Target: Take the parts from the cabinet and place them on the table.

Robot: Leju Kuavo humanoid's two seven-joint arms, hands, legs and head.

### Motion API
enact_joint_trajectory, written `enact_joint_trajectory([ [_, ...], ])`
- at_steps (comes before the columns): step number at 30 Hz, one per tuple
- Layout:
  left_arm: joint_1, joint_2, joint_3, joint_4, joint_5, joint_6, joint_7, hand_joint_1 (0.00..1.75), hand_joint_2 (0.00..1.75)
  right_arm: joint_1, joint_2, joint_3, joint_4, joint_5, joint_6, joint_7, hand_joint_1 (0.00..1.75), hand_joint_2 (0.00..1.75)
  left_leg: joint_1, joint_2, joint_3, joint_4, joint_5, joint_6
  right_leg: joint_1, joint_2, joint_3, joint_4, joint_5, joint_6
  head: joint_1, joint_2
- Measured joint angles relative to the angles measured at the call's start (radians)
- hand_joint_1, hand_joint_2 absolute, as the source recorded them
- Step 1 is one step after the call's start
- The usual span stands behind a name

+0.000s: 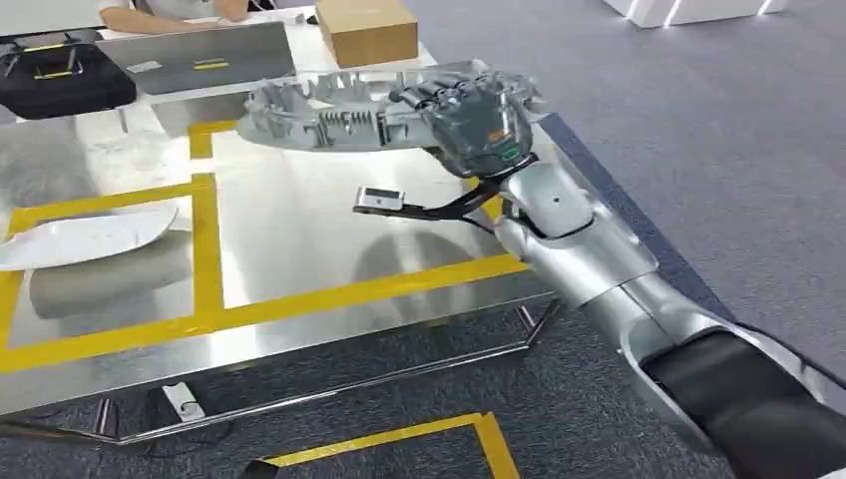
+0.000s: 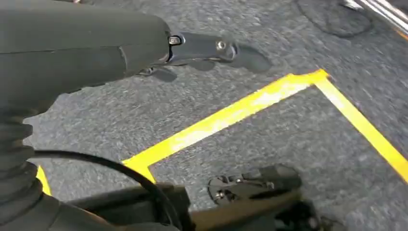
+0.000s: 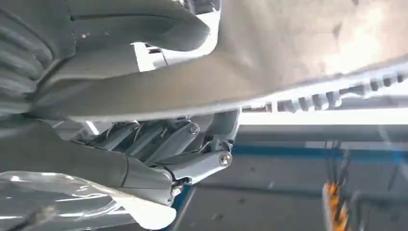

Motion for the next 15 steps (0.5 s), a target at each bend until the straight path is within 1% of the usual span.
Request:
enact_joint_trajectory([
  [1, -0.002, 0.001, -0.002, 0.000, -0.002, -0.001, -0.001, 0.00, 1.75, -0.009, 0.014, 0.012, 0.045, 0.010, -0.005, 0.007, 1.75, 1.75, -0.002, 0.000, 0.000, 0.003, -0.006, -0.006, -0.007, -0.002, 0.004, -0.006, 0.000, -0.004, 0.000, 0.000],
  [2, -0.002, 0.001, -0.005, 0.000, -0.006, -0.002, -0.001, 0.00, 1.75, -0.012, 0.025, 0.020, 0.077, 0.016, -0.005, 0.013, 1.75, 1.75, -0.001, 0.004, -0.007, 0.018, -0.019, -0.014, -0.010, -0.004, 0.012, -0.010, -0.003, -0.010, -0.003, 0.000],
  [3, -0.002, 0.000, -0.008, 0.000, -0.006, -0.002, -0.002, 0.00, 1.75, -0.013, 0.030, 0.027, 0.100, 0.017, -0.007, 0.016, 1.75, 1.75, 0.001, 0.005, -0.026, 0.058, -0.039, -0.019, -0.011, -0.008, 0.015, -0.011, -0.006, -0.015, -0.005, 0.000],
  [4, -0.001, 0.001, -0.010, 0.000, -0.006, -0.002, -0.002, 0.00, 1.75, -0.014, 0.038, 0.033, 0.126, 0.019, -0.008, 0.016, 1.75, 1.75, 0.004, 0.006, -0.064, 0.133, -0.070, -0.024, -0.011, -0.008, 0.016, -0.011, -0.008, -0.018, -0.006, 0.000],
  [5, -0.001, 0.002, -0.010, 0.000, -0.006, -0.002, -0.002, 0.00, 1.75, -0.014, 0.044, 0.040, 0.147, 0.020, -0.012, 0.016, 1.75, 1.75, 0.006, 0.006, -0.110, 0.218, -0.103, -0.027, -0.011, -0.008, 0.018, -0.011, -0.010, -0.020, -0.006, 0.000],
  [6, 0.000, 0.002, -0.011, 0.000, -0.007, -0.002, -0.002, 0.00, 1.75, -0.014, 0.048, 0.045, 0.164, 0.022, -0.016, 0.016, 1.75, 1.75, 0.007, 0.006, -0.142, 0.275, -0.119, -0.028, -0.011, -0.008, 0.020, -0.011, -0.013, -0.020, -0.006, 0.000],
  [7, 0.001, 0.002, -0.012, 0.000, -0.007, -0.004, -0.002, 0.00, 1.75, -0.014, 0.052, 0.051, 0.185, 0.025, -0.018, 0.019, 1.75, 1.75, 0.009, 0.006, -0.172, 0.312, -0.111, -0.030, -0.011, -0.008, 0.027, -0.010, -0.018, -0.020, -0.007, 0.000],
  [8, 0.001, 0.003, -0.013, 0.000, -0.006, -0.009, -0.004, 0.00, 1.75, -0.014, 0.054, 0.054, 0.201, 0.035, -0.016, 0.026, 1.75, 1.75, 0.011, 0.007, -0.171, 0.293, -0.077, -0.031, -0.011, -0.008, 0.034, -0.010, -0.023, -0.019, -0.006, 0.000],
  [9, 0.001, 0.004, -0.013, 0.000, -0.007, -0.014, -0.007, 0.00, 1.75, -0.017, 0.058, 0.059, 0.219, 0.061, -0.015, 0.044, 1.75, 1.75, 0.013, 0.007, -0.149, 0.224, -0.015, -0.030, -0.011, -0.007, 0.044, -0.010, -0.029, -0.017, -0.006, 0.000],
  [10, 0.001, 0.005, -0.014, 0.000, -0.007, -0.014, -0.010, 0.00, 1.75, -0.019, 0.063, 0.065, 0.241, 0.087, -0.014, 0.062, 1.75, 1.75, 0.014, 0.008, -0.120, 0.143, 0.040, -0.029, -0.012, -0.007, 0.054, -0.010, -0.034, -0.015, -0.006, 0.000],
  [11, 0.001, 0.005, -0.014, 0.000, -0.011, -0.014, -0.011, 0.00, 1.75, -0.021, 0.069, 0.072, 0.267, 0.119, -0.013, 0.088, 1.75, 1.75, 0.015, 0.009, -0.092, 0.054, 0.087, -0.029, -0.013, -0.007, 0.062, -0.011, -0.041, -0.010, -0.007, 0.000],
  [12, 0.001, 0.003, -0.015, 0.003, -0.017, -0.014, -0.012, 0.00, 1.75, -0.022, 0.074, 0.078, 0.298, 0.138, -0.013, 0.114, 1.75, 1.75, 0.008, 0.008, -0.081, 0.053, 0.073, -0.028, -0.006, -0.006, 0.062, -0.013, -0.042, -0.003, -0.010, 0.000],
  [13, -0.001, 0.004, -0.016, 0.003, -0.018, -0.014, -0.013, 0.00, 1.75, -0.021, 0.077, 0.082, 0.317, 0.148, -0.014, 0.126, 1.75, 1.75, 0.008, 0.007, -0.067, 0.029, 0.064, -0.022, -0.006, -0.005, 0.060, -0.012, -0.042, 0.001, -0.010, 0.000],
  [14, -0.002, 0.004, -0.016, 0.003, -0.018, -0.014, -0.013, 0.00, 1.75, -0.021, 0.077, 0.084, 0.331, 0.153, -0.014, 0.132, 1.75, 1.75, 0.007, 0.006, -0.065, 0.015, 0.049, -0.015, -0.006, -0.006, 0.055, -0.012, -0.040, 0.006, -0.008, 0.000],
  [15, -0.002, 0.004, -0.016, 0.003, -0.018, -0.014, -0.014, 0.00, 1.75, -0.021, 0.078, 0.085, 0.342, 0.156, -0.014, 0.135, 1.75, 1.75, 0.007, 0.006, -0.067, 0.021, 0.048, -0.013, -0.007, -0.007, 0.055, -0.016, -0.038, 0.011, -0.007, 0.000],
])
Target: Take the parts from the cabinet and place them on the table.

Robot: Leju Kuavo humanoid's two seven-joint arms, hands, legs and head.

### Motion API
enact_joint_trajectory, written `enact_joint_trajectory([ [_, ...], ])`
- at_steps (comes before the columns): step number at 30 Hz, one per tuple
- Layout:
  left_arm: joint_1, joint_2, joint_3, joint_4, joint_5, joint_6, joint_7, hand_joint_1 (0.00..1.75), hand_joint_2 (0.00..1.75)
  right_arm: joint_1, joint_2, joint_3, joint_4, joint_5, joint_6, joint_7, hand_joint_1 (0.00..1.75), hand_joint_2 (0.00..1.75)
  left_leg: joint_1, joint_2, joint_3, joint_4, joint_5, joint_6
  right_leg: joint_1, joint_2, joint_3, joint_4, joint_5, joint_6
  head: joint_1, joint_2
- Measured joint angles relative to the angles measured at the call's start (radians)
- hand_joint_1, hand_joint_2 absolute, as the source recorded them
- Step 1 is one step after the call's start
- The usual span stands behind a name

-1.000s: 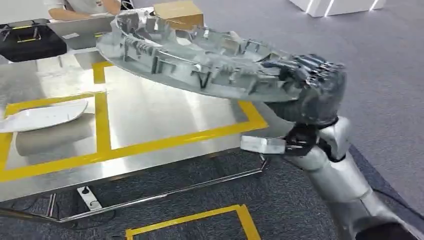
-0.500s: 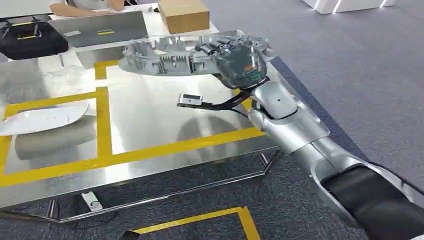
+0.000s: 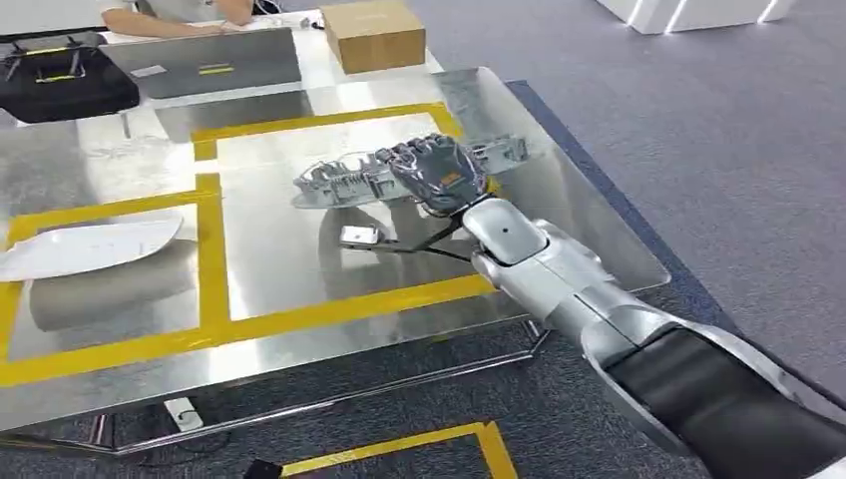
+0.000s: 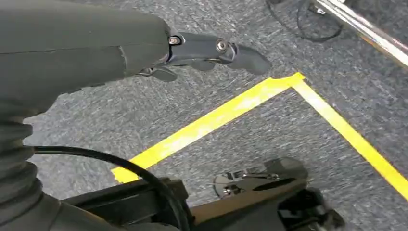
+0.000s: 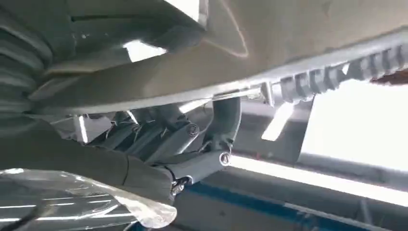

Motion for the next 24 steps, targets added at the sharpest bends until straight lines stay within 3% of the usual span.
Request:
enact_joint_trajectory([
  [2, 0.003, 0.000, 0.000, 0.000, 0.000, 0.000, -0.001, 0.00, 1.75, -0.001, 0.003, 0.007, 0.019, 0.004, 0.000, 0.002, 1.75, 1.75, 0.007, 0.000, 0.010, -0.014, 0.002, 0.016, -0.004, 0.000, -0.009, 0.002, -0.014, 0.012, 0.000, 0.000],
  [3, 0.002, 0.000, -0.001, 0.000, 0.000, 0.000, -0.002, 0.00, 1.75, -0.004, 0.003, 0.010, 0.027, 0.004, -0.001, 0.004, 1.75, 1.75, 0.005, 0.001, 0.013, -0.016, 0.002, 0.023, -0.003, -0.001, -0.021, 0.038, -0.035, 0.013, 0.000, 0.000],
  [4, -0.001, 0.000, -0.001, 0.000, 0.000, 0.000, -0.002, 0.00, 1.75, -0.007, 0.003, 0.011, 0.035, 0.004, 0.000, 0.005, 1.75, 1.75, 0.004, 0.001, 0.013, -0.015, 0.001, 0.027, -0.002, 0.000, -0.050, 0.100, -0.062, 0.013, 0.002, 0.000],
  [6, -0.002, 0.000, -0.001, 0.000, 0.000, 0.000, -0.002, 0.00, 1.75, -0.005, 0.003, 0.014, 0.050, 0.005, 0.000, 0.005, 1.75, 1.75, 0.000, 0.001, 0.014, -0.015, -0.002, 0.033, -0.002, -0.001, -0.140, 0.269, -0.123, 0.014, 0.002, 0.000],
  [7, -0.001, 0.000, -0.001, 0.000, 0.000, 0.000, -0.002, 0.00, 1.75, -0.003, 0.003, 0.017, 0.056, 0.005, 0.000, 0.005, 1.75, 1.75, -0.002, 0.001, 0.015, -0.015, -0.002, 0.035, -0.001, -0.001, -0.169, 0.314, -0.126, 0.013, 0.002, 0.000],
  [8, -0.001, 0.000, -0.001, 0.000, 0.000, 0.000, -0.002, 0.00, 1.75, -0.002, 0.003, 0.020, 0.060, 0.005, 0.000, 0.005, 1.75, 1.75, -0.004, 0.000, 0.016, -0.015, -0.003, 0.036, 0.000, -0.001, -0.171, 0.306, -0.106, 0.010, 0.002, 0.000],
  [9, 0.000, 0.000, -0.001, 0.000, 0.000, 0.000, -0.002, 0.00, 1.75, -0.003, 0.003, 0.021, 0.064, 0.005, 0.000, 0.006, 1.75, 1.75, -0.007, -0.001, 0.019, -0.015, -0.004, 0.037, 0.002, 0.000, -0.151, 0.255, -0.065, 0.003, 0.003, 0.000],
  [10, 0.000, 0.000, -0.001, 0.000, 0.000, 0.000, -0.002, 0.00, 1.75, -0.005, 0.003, 0.023, 0.066, 0.005, 0.000, 0.006, 1.75, 1.75, -0.010, -0.002, 0.023, -0.015, -0.006, 0.038, 0.005, -0.001, -0.112, 0.170, -0.014, -0.006, 0.002, 0.000],
  [11, 0.000, 0.000, -0.001, 0.000, 0.000, 0.000, -0.002, 0.00, 1.75, -0.007, 0.003, 0.024, 0.067, 0.005, 0.000, 0.006, 1.75, 1.75, -0.012, -0.002, 0.025, -0.015, -0.007, 0.037, 0.008, 0.000, -0.081, 0.103, 0.018, -0.012, 0.002, 0.000],
  [12, -0.001, -0.003, -0.001, 0.001, 0.000, 0.000, -0.002, 0.00, 1.75, -0.013, 0.004, 0.027, 0.070, 0.005, 0.000, 0.006, 1.75, 1.75, -0.013, -0.002, 0.023, -0.015, -0.009, 0.037, 0.014, -0.002, -0.046, 0.034, 0.026, -0.028, 0.000, 0.000],
  [13, -0.003, -0.002, -0.001, 0.001, 0.000, 0.000, -0.002, 0.00, 1.75, -0.017, 0.007, 0.029, 0.074, 0.005, 0.000, 0.006, 1.75, 1.75, -0.018, -0.001, 0.017, -0.009, -0.008, 0.032, 0.015, -0.004, -0.028, 0.008, 0.026, -0.027, -0.002, 0.000],
  [17, -0.001, -0.004, -0.001, 0.001, 0.000, 0.000, -0.002, 0.00, 1.75, -0.019, 0.008, 0.032, 0.081, 0.005, 0.000, 0.006, 1.75, 1.75, -0.013, 0.001, 0.017, -0.016, -0.004, 0.020, 0.019, 0.000, -0.027, 0.002, 0.022, -0.026, 0.000, 0.000],
  [18, -0.002, -0.003, -0.001, 0.001, -0.001, 0.000, -0.002, 0.00, 1.75, -0.019, 0.010, 0.034, 0.083, 0.005, -0.002, 0.007, 1.75, 1.75, -0.013, 0.001, 0.013, -0.006, -0.017, 0.005, 0.006, -0.004, -0.015, -0.014, 0.030, -0.030, -0.001, 0.000],
  [19, -0.003, -0.002, -0.001, 0.001, -0.003, 0.001, -0.005, 0.00, 1.75, -0.019, 0.011, 0.034, 0.085, 0.003, -0.002, 0.012, 1.75, 1.75, -0.013, 0.002, -0.002, 0.032, -0.043, -0.004, 0.006, -0.004, -0.011, -0.018, 0.029, -0.031, -0.005, 0.000],
  [20, -0.003, -0.002, -0.002, 0.001, -0.004, 0.001, -0.008, 0.00, 1.75, -0.017, 0.011, 0.034, 0.087, -0.002, -0.003, 0.018, 1.75, 1.75, -0.009, 0.002, -0.034, 0.109, -0.083, -0.009, 0.004, -0.005, -0.009, -0.018, 0.029, -0.033, -0.006, 0.000],
  [21, -0.003, -0.001, -0.004, 0.001, -0.007, 0.001, -0.011, 0.00, 1.75, -0.010, 0.011, 0.033, 0.089, -0.008, -0.003, 0.023, 0.00, 0.00, -0.005, 0.002, -0.068, 0.184, -0.113, -0.013, 0.004, -0.006, -0.007, -0.017, 0.027, -0.034, -0.006, 0.000],
  [22, -0.003, 0.000, -0.006, 0.001, -0.010, 0.002, -0.014, 0.00, 1.75, 0.000, 0.011, 0.032, 0.092, -0.014, -0.004, 0.026, 0.00, 0.00, -0.001, 0.003, -0.097, 0.243, -0.132, -0.016, 0.004, -0.007, -0.006, -0.017, 0.026, -0.034, -0.004, 0.000],
  [23, -0.002, 0.000, -0.009, 0.001, -0.011, 0.003, -0.019, 0.00, 1.75, 0.013, 0.011, 0.030, 0.093, -0.017, -0.004, 0.027, 0.00, 0.00, 0.002, 0.003, -0.113, 0.274, -0.134, -0.019, 0.004, -0.006, -0.005, -0.016, 0.025, -0.034, -0.006, 0.000],
  [24, -0.002, 0.000, -0.011, 0.001, -0.015, 0.005, -0.022, 0.00, 1.75, 0.026, 0.011, 0.027, 0.094, -0.023, -0.005, 0.024, 0.00, 0.00, 0.005, 0.003, -0.106, 0.255, -0.108, -0.022, 0.004, -0.005, -0.005, -0.015, 0.025, -0.034, -0.005, 0.000],
])
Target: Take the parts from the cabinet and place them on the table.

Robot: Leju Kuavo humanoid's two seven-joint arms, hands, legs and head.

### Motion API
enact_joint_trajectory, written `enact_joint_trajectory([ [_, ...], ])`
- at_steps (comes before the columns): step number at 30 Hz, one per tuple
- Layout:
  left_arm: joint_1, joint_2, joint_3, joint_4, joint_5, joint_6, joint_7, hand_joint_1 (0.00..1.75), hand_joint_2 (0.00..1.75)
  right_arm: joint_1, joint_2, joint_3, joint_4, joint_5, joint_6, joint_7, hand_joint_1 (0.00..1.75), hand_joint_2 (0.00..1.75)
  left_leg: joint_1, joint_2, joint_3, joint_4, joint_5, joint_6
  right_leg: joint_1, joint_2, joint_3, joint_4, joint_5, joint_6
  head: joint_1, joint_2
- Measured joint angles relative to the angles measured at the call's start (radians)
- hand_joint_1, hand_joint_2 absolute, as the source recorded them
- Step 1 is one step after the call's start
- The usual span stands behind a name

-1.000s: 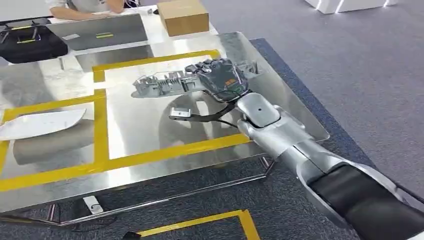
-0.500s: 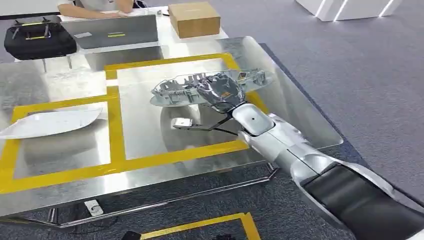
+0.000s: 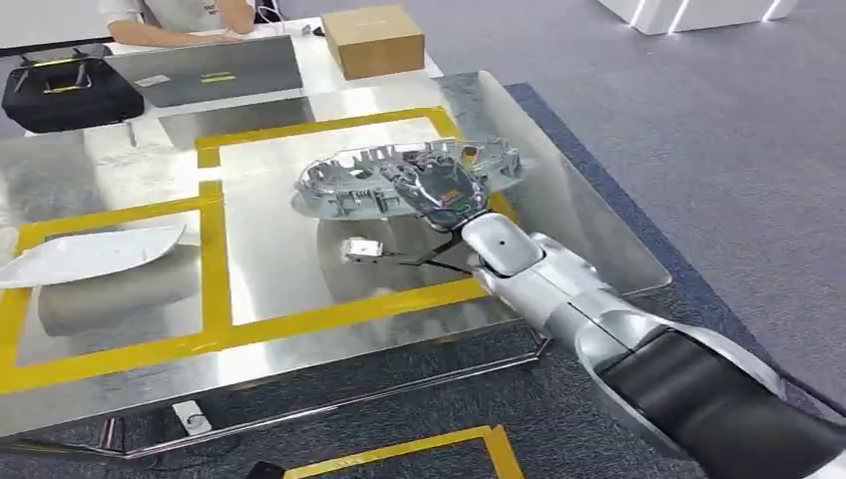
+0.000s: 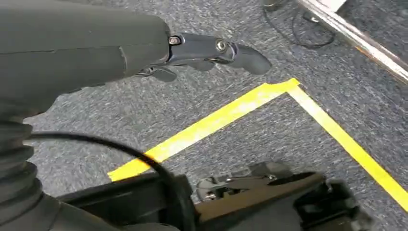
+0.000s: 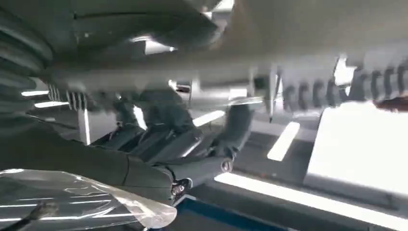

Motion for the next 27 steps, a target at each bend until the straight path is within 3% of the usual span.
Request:
enact_joint_trajectory([
  [1, -0.001, 0.001, -0.002, 0.000, -0.005, 0.003, 0.000, 0.00, 1.75, 0.010, 0.000, -0.005, 0.000, -0.007, 0.000, -0.004, 0.00, 0.00, 0.002, 0.000, 0.021, -0.051, 0.037, -0.001, -0.001, 0.001, 0.001, 0.002, -0.001, 0.001, 0.000, 0.000],
  [2, -0.002, 0.002, -0.005, 0.000, -0.008, 0.009, 0.005, 0.00, 0.00, 0.018, 0.002, -0.014, 0.000, -0.021, 0.000, -0.014, 0.00, 0.00, 0.004, 0.000, 0.060, -0.136, 0.084, -0.001, -0.002, 0.003, 0.002, 0.003, -0.003, 0.004, 0.000, 0.000],
  [3, -0.003, 0.002, -0.008, 0.000, -0.011, 0.021, 0.014, 0.00, 0.00, 0.023, 0.004, -0.026, 0.000, -0.044, 0.000, -0.033, 0.00, 0.00, 0.007, 0.001, 0.103, -0.230, 0.128, -0.001, -0.003, 0.004, 0.002, 0.007, -0.006, 0.009, 0.000, 0.000],
  [4, -0.005, 0.001, -0.008, 0.000, -0.014, 0.032, 0.018, 0.00, 0.00, 0.024, 0.008, -0.038, 0.001, -0.087, 0.012, -0.063, 0.00, 0.00, 0.002, 0.001, 0.119, -0.250, 0.107, 0.000, 0.002, 0.006, -0.001, 0.008, -0.007, 0.013, -0.001, 0.000],
  [6, -0.005, 0.002, -0.008, 0.000, -0.006, 0.055, 0.016, 0.00, 0.00, 0.022, 0.023, -0.095, 0.010, -0.272, 0.127, -0.192, 0.00, 0.00, -0.001, 0.000, 0.118, -0.268, 0.105, 0.014, 0.002, 0.009, -0.008, 0.011, -0.005, 0.024, 0.003, 0.000],
  [8, -0.003, 0.003, -0.002, 0.000, 0.021, 0.077, -0.006, 0.00, 0.00, -0.011, 0.044, -0.170, 0.042, -0.451, 0.423, -0.326, 0.00, 0.00, -0.004, 0.000, 0.119, -0.270, 0.107, 0.029, -0.001, 0.009, -0.006, 0.009, -0.005, 0.036, 0.002, 0.000],
  [10, 0.000, 0.008, 0.005, 0.000, 0.027, 0.080, -0.022, 0.00, 0.00, -0.064, 0.044, -0.209, 0.048, -0.522, 0.862, -0.335, 0.00, 0.00, 0.000, 0.003, 0.125, -0.277, 0.113, 0.044, -0.004, 0.007, -0.031, 0.045, -0.036, 0.043, 0.007, 0.000],
  [11, 0.001, 0.011, 0.008, 0.000, 0.028, 0.080, -0.025, 0.00, 0.00, -0.093, 0.042, -0.221, 0.049, -0.532, 1.089, -0.335, 0.00, 0.00, 0.000, 0.003, 0.125, -0.277, 0.114, 0.050, -0.003, 0.007, -0.064, 0.117, -0.075, 0.044, 0.010, 0.000],
  [13, 0.005, 0.014, 0.014, 0.000, 0.031, 0.081, -0.026, 0.00, 0.00, -0.117, 0.034, -0.224, 0.049, -0.533, 1.338, -0.334, 0.00, 0.00, -0.002, 0.004, 0.125, -0.276, 0.113, 0.053, -0.003, 0.007, -0.139, 0.280, -0.135, 0.046, 0.009, 0.000],
  [14, 0.007, 0.015, 0.015, 0.000, 0.033, 0.081, -0.026, 0.00, 0.00, -0.119, 0.032, -0.223, 0.048, -0.534, 1.390, -0.334, 0.00, 0.00, -0.002, 0.003, 0.126, -0.276, 0.112, 0.054, -0.003, 0.007, -0.164, 0.326, -0.143, 0.046, 0.009, 0.000],
  [15, 0.009, 0.016, 0.016, 0.000, 0.035, 0.082, -0.026, 0.00, 0.00, -0.122, 0.032, -0.222, 0.049, -0.535, 1.384, -0.333, 0.00, 0.00, -0.003, 0.002, 0.128, -0.275, 0.112, 0.054, -0.003, 0.007, -0.165, 0.320, -0.126, 0.044, 0.009, 0.000],
  [16, 0.009, 0.016, 0.019, 0.000, 0.035, 0.083, -0.026, 0.00, 0.00, -0.123, 0.032, -0.220, 0.049, -0.533, 1.333, -0.326, 0.00, 0.00, -0.004, 0.000, 0.129, -0.275, 0.111, 0.055, -0.002, 0.007, -0.143, 0.270, -0.088, 0.040, 0.009, 0.000],
  [18, 0.009, 0.016, 0.021, 0.000, 0.035, 0.085, -0.026, 0.00, 0.00, -0.126, 0.032, -0.216, 0.049, -0.543, 1.153, -0.319, 0.00, 0.00, -0.007, -0.003, 0.131, -0.275, 0.110, 0.054, 0.001, 0.007, -0.055, 0.084, 0.003, 0.027, 0.009, 0.000],
  [19, 0.009, 0.015, 0.021, 0.000, 0.034, 0.085, -0.026, 0.00, 0.00, -0.132, 0.032, -0.215, 0.049, -0.549, 1.083, -0.314, 0.00, 0.00, -0.006, -0.003, 0.129, -0.275, 0.109, 0.052, 0.004, 0.007, -0.030, 0.029, 0.001, 0.017, 0.009, 0.000],
  [20, 0.009, 0.014, 0.023, 0.000, 0.034, 0.088, -0.026, 0.00, 0.00, -0.137, 0.032, -0.210, 0.049, -0.557, 1.040, -0.309, 0.00, 0.00, -0.014, -0.003, 0.123, -0.270, 0.108, 0.046, 0.006, 0.005, -0.010, 0.007, -0.002, 0.017, 0.008, 0.000],
  [23, 0.012, 0.013, 0.028, 0.000, 0.034, 0.088, -0.028, 0.00, 0.00, -0.129, 0.033, -0.195, 0.050, -0.565, 0.993, -0.297, 0.00, 0.00, -0.007, -0.003, 0.127, -0.276, 0.111, 0.029, 0.010, 0.009, -0.011, 0.009, -0.001, 0.014, 0.009, 0.000],
  [24, 0.012, 0.014, 0.029, 0.000, 0.035, 0.088, -0.028, 0.00, 0.00, -0.128, 0.035, -0.190, 0.050, -0.566, 0.985, -0.297, 0.00, 0.00, -0.008, -0.002, 0.124, -0.270, 0.104, 0.023, -0.001, 0.007, -0.005, -0.001, 0.005, 0.009, 0.008, 0.000],
  [25, 0.012, 0.014, 0.030, 0.000, 0.035, 0.089, -0.028, 0.00, 0.00, -0.128, 0.038, -0.185, 0.050, -0.570, 0.973, -0.298, 0.00, 0.00, -0.007, -0.001, 0.117, -0.249, 0.086, 0.015, -0.002, 0.006, -0.003, -0.002, 0.006, 0.007, 0.005, 0.000],
  [27, 0.010, 0.015, 0.034, 0.000, 0.035, 0.088, -0.028, 0.00, 0.00, -0.127, 0.039, -0.177, 0.049, -0.587, 0.947, -0.309, 0.00, 0.00, -0.001, -0.001, 0.063, -0.123, 0.015, 0.004, -0.003, 0.006, -0.001, -0.002, 0.005, 0.004, -0.001, 0.000],
])
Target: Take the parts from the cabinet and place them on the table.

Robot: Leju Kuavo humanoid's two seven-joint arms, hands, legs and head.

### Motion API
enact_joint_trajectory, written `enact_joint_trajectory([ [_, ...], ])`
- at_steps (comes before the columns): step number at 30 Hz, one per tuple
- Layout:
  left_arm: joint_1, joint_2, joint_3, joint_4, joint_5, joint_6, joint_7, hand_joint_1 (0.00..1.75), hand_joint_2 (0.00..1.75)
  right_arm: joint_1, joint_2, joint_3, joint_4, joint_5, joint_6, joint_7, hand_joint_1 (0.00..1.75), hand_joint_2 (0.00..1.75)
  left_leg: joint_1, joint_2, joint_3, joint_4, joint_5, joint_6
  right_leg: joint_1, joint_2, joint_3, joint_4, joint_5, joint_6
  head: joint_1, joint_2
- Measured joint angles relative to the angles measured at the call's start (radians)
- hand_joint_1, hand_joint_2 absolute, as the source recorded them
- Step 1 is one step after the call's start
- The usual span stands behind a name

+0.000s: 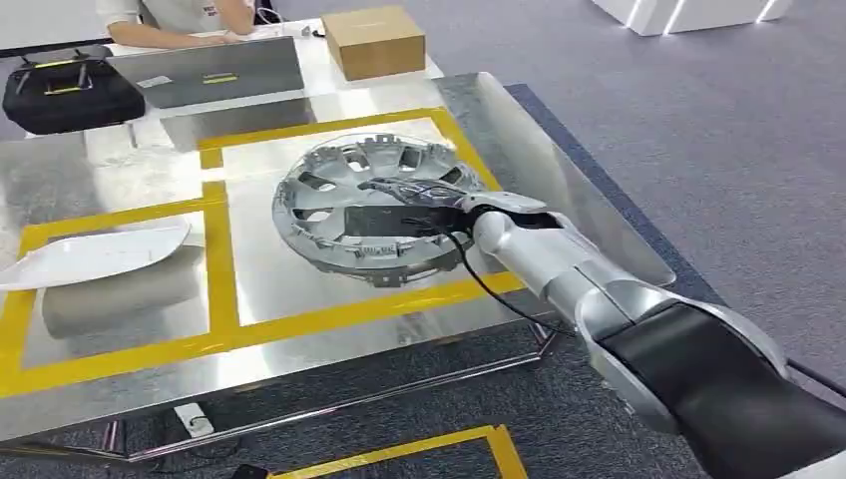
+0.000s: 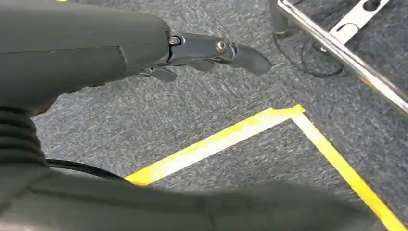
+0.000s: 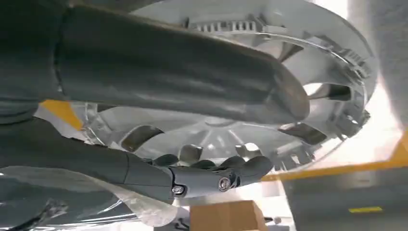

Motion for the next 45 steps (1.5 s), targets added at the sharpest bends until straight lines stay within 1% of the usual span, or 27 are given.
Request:
enact_joint_trajectory([
  [2, 0.003, 0.001, 0.006, 0.000, 0.002, 0.000, -0.001, 0.00, 0.00, 0.014, 0.000, 0.008, -0.004, -0.030, -0.038, -0.017, 0.00, 0.00, 0.003, 0.000, -0.066, 0.141, -0.049, -0.008, 0.000, -0.001, 0.000, 0.001, -0.001, -0.001, 0.000, 0.000],
  [3, 0.005, 0.001, 0.009, 0.000, 0.003, 0.000, -0.003, 0.00, 0.00, 0.024, 0.000, 0.010, -0.013, -0.051, -0.069, -0.030, 0.00, 0.00, 0.005, 0.001, -0.070, 0.144, -0.037, -0.010, 0.000, -0.001, 0.001, 0.001, -0.002, -0.001, 0.000, 0.000],
  [4, 0.006, 0.001, 0.012, 0.000, 0.007, 0.000, -0.004, 0.00, 0.00, 0.037, 0.000, 0.011, -0.026, -0.075, -0.109, -0.043, 0.00, 0.00, 0.008, 0.001, -0.053, 0.105, -0.002, -0.012, -0.001, 0.000, 0.002, 0.002, -0.003, 0.000, 0.000, 0.000],
  [6, 0.006, 0.003, 0.022, 0.000, 0.019, 0.000, -0.008, 0.00, 0.00, 0.059, -0.002, 0.010, -0.075, -0.130, -0.191, -0.062, 0.00, 0.00, 0.012, 0.003, 0.020, -0.059, 0.094, -0.013, -0.004, 0.002, 0.005, 0.008, -0.009, 0.007, 0.001, 0.000],
  [7, 0.006, 0.002, 0.026, 0.000, 0.022, 0.000, -0.009, 0.00, 0.00, 0.075, -0.005, 0.009, -0.108, -0.163, -0.223, -0.069, 0.00, 0.00, 0.012, 0.004, 0.052, -0.124, 0.103, -0.013, -0.005, 0.002, 0.005, 0.010, -0.015, 0.013, 0.001, 0.000],
  [8, 0.006, 0.000, 0.031, 0.001, 0.023, 0.000, -0.010, 0.00, 0.00, 0.097, -0.013, 0.007, -0.150, -0.203, -0.258, -0.075, 0.00, 0.00, 0.005, 0.003, 0.059, -0.139, 0.097, -0.010, 0.002, 0.003, 0.000, 0.014, -0.015, 0.018, -0.006, 0.000],
  [9, 0.004, 0.000, 0.035, 0.001, 0.024, 0.000, -0.010, 0.00, 0.00, 0.128, -0.021, 0.008, -0.195, -0.232, -0.281, -0.076, 0.00, 0.00, 0.006, 0.003, 0.061, -0.141, 0.091, 0.002, 0.002, 0.002, -0.002, 0.012, -0.013, 0.020, -0.003, 0.000],
  [12, 0.011, -0.001, 0.044, 0.001, 0.026, 0.000, -0.011, 0.00, 0.00, 0.197, -0.042, 0.013, -0.306, -0.267, -0.307, -0.071, 0.00, 0.00, 0.005, 0.002, 0.063, -0.149, 0.091, 0.022, 0.000, 0.000, 0.003, 0.007, -0.016, 0.034, -0.003, 0.000],
  [14, 0.009, -0.001, 0.047, 0.001, 0.026, 0.000, -0.011, 0.00, 0.00, 0.217, -0.055, 0.014, -0.351, -0.271, -0.310, -0.070, 0.00, 0.00, 0.007, 0.004, 0.065, -0.151, 0.092, 0.039, -0.001, -0.001, -0.038, 0.078, -0.065, 0.039, 0.001, 0.000],
  [16, 0.007, -0.002, 0.052, 0.001, 0.026, 0.000, -0.011, 0.00, 0.00, 0.233, -0.062, 0.015, -0.378, -0.275, -0.310, -0.067, 0.00, 0.00, 0.005, 0.005, 0.065, -0.151, 0.090, 0.042, -0.001, -0.001, -0.117, 0.244, -0.131, 0.042, 0.000, 0.000],
  [17, 0.007, -0.002, 0.053, 0.001, 0.026, 0.000, -0.011, 0.00, 0.00, 0.244, -0.067, 0.016, -0.388, -0.277, -0.310, -0.066, 0.00, 0.00, 0.003, 0.005, 0.065, -0.151, 0.089, 0.044, -0.001, -0.001, -0.155, 0.312, -0.150, 0.042, 0.001, 0.000],
  [18, 0.008, -0.001, 0.054, 0.001, 0.026, 0.000, -0.011, 0.00, 0.00, 0.255, -0.071, 0.018, -0.397, -0.281, -0.311, -0.064, 0.00, 0.00, 0.001, 0.004, 0.066, -0.151, 0.089, 0.045, -0.001, -0.001, -0.174, 0.335, -0.144, 0.039, 0.001, 0.000],
  [20, 0.008, -0.002, 0.055, 0.001, 0.029, 0.000, -0.011, 0.00, 0.00, 0.273, -0.080, 0.016, -0.421, -0.309, -0.323, -0.075, 0.00, 0.00, -0.003, 0.000, 0.071, -0.150, 0.086, 0.048, 0.003, -0.001, -0.138, 0.241, -0.067, 0.028, 0.001, 0.000],
  [21, 0.008, -0.002, 0.057, 0.001, 0.034, 0.000, -0.011, 0.00, 0.00, 0.294, -0.087, 0.013, -0.452, -0.340, -0.341, -0.089, 0.00, 0.00, -0.006, -0.001, 0.075, -0.150, 0.083, 0.048, 0.006, -0.001, -0.090, 0.134, -0.011, 0.019, 0.001, 0.000],
  [22, 0.008, -0.004, 0.062, 0.001, 0.039, 0.000, -0.011, 0.00, 0.00, 0.322, -0.095, 0.010, -0.497, -0.380, -0.362, -0.106, 0.00, 0.00, -0.006, -0.002, 0.079, -0.151, 0.081, 0.047, 0.012, -0.001, -0.053, 0.047, 0.022, 0.007, 0.001, 0.000],
  [23, 0.007, -0.007, 0.068, 0.001, 0.044, 0.001, -0.011, 0.00, 0.00, 0.364, -0.106, 0.004, -0.543, -0.417, -0.380, -0.120, 0.00, 0.00, -0.012, -0.004, 0.077, -0.151, 0.081, 0.043, 0.016, -0.001, -0.024, 0.039, 0.008, 0.005, -0.007, 0.000],
  [26, 0.010, -0.011, 0.085, 0.001, 0.055, 0.003, -0.011, 0.00, 0.00, 0.537, -0.128, -0.017, -0.708, -0.537, -0.400, -0.172, 0.00, 0.00, -0.003, -0.007, 0.079, -0.154, 0.085, 0.034, 0.022, -0.003, -0.022, 0.025, 0.012, 0.004, -0.001, 0.000],
  [27, 0.012, -0.012, 0.091, 0.001, 0.058, 0.004, -0.011, 0.00, 0.00, 0.609, -0.133, -0.030, -0.774, -0.590, -0.399, -0.198, 0.00, 0.00, -0.007, -0.010, 0.080, -0.154, 0.085, 0.029, 0.015, -0.005, -0.015, 0.008, 0.012, 0.002, -0.002, 0.000],
  [29, 0.013, -0.011, 0.103, 0.001, 0.064, 0.007, -0.011, 0.00, 0.00, 0.739, -0.135, -0.053, -0.891, -0.667, -0.396, -0.248, 0.00, 0.00, -0.006, -0.001, 0.068, -0.112, 0.025, 0.016, 0.006, -0.010, -0.005, -0.012, 0.013, -0.002, -0.007, 0.000],
  [32, 0.014, -0.010, 0.120, 0.001, 0.076, 0.012, -0.010, 0.00, 0.00, 0.907, -0.136, -0.083, -1.025, -0.713, -0.384, -0.291, 0.00, 0.00, 0.002, 0.000, 0.001, 0.099, -0.087, 0.003, 0.005, -0.016, -0.008, -0.010, 0.014, -0.003, -0.008, 0.000],
  [33, 0.015, -0.010, 0.126, 0.001, 0.076, 0.014, -0.010, 0.00, 0.00, 0.960, -0.136, -0.093, -1.061, -0.721, -0.382, -0.298, 0.00, 0.00, 0.004, 0.000, -0.004, 0.133, -0.098, 0.000, 0.005, -0.017, -0.010, -0.008, 0.014, -0.003, -0.008, 0.000],
  [35, 0.017, -0.010, 0.135, 0.001, 0.084, 0.017, -0.010, 0.00, 0.00, 1.044, -0.136, -0.109, -1.133, -0.728, -0.380, -0.314, 0.00, 0.00, 0.008, 0.001, 0.051, 0.057, -0.050, -0.004, 0.002, -0.017, -0.017, -0.002, 0.017, 0.000, -0.008, 0.000],
  [37, 0.015, -0.010, 0.143, 0.001, 0.087, 0.020, -0.010, 0.00, 0.00, 1.101, -0.136, -0.121, -1.188, -0.730, -0.382, -0.327, 0.00, 0.00, 0.012, 0.000, 0.157, -0.121, 0.019, -0.005, -0.001, -0.013, -0.025, 0.008, 0.021, 0.006, -0.008, 0.000],
  [38, 0.011, -0.010, 0.146, 0.001, 0.088, 0.020, -0.010, 0.00, 0.00, 1.130, -0.136, -0.127, -1.214, -0.730, -0.385, -0.333, 0.00, 0.00, 0.009, -0.003, 0.180, -0.168, -0.003, -0.005, 0.004, -0.012, -0.028, 0.011, 0.024, 0.013, -0.009, 0.000],
  [41, 0.012, -0.010, 0.154, 0.001, 0.090, 0.023, -0.010, 0.00, 0.00, 1.187, -0.136, -0.140, -1.265, -0.731, -0.395, -0.342, 0.00, 0.00, 0.000, -0.005, 0.168, -0.164, 0.017, 0.015, 0.000, -0.010, -0.031, 0.006, 0.041, 0.034, -0.006, 0.000],
  [43, 0.012, -0.013, 0.157, 0.001, 0.093, 0.025, -0.010, 0.00, 0.00, 1.221, -0.136, -0.150, -1.289, -0.733, -0.404, -0.346, 0.00, 0.00, 0.006, 0.001, 0.158, -0.176, 0.039, 0.037, -0.006, -0.007, -0.043, 0.008, 0.040, 0.046, -0.008, 0.000],
  [45, 0.010, -0.012, 0.161, 0.001, 0.094, 0.029, -0.010, 0.00, 0.00, 1.250, -0.136, -0.166, -1.305, -0.733, -0.420, -0.346, 0.00, 0.00, 0.004, 0.004, 0.134, -0.175, 0.057, 0.051, -0.005, -0.004, -0.079, 0.098, -0.072, 0.052, 0.001, 0.000],
])
